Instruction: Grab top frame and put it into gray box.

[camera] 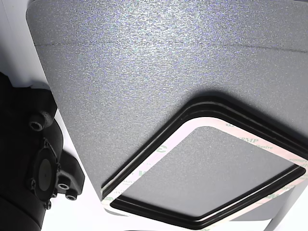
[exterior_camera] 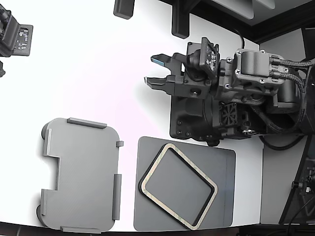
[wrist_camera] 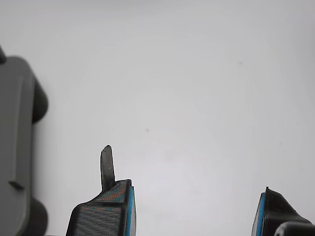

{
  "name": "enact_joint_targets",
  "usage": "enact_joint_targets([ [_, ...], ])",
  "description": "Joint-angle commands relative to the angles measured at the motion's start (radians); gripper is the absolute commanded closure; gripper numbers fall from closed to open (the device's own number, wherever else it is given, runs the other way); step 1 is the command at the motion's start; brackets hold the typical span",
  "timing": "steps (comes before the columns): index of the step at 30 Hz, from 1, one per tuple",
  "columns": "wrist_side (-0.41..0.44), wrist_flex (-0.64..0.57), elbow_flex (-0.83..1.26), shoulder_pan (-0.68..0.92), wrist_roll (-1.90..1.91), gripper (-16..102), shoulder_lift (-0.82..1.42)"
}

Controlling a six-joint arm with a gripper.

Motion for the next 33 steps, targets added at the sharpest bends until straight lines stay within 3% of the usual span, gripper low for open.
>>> enact_joint_targets([
  [1,0.043,0.002,-0.025,-0.015,0.029,-14,0.021],
  [6,0.040,-0.003,-0.040,-0.015,0.028,-14,-0.002],
  [13,0.075,0.026,-0.255,0.051,-0.041,-13,-0.201],
  [18,0.044,0.209,-0.503,0.103,-0.449,-14,-0.387],
  [27,0.046,0.408,-0.801,0.259,-1.042,-14,-0.630],
  [33,0.038,0.566,-0.966,0.439,-1.355,-10,-0.790],
])
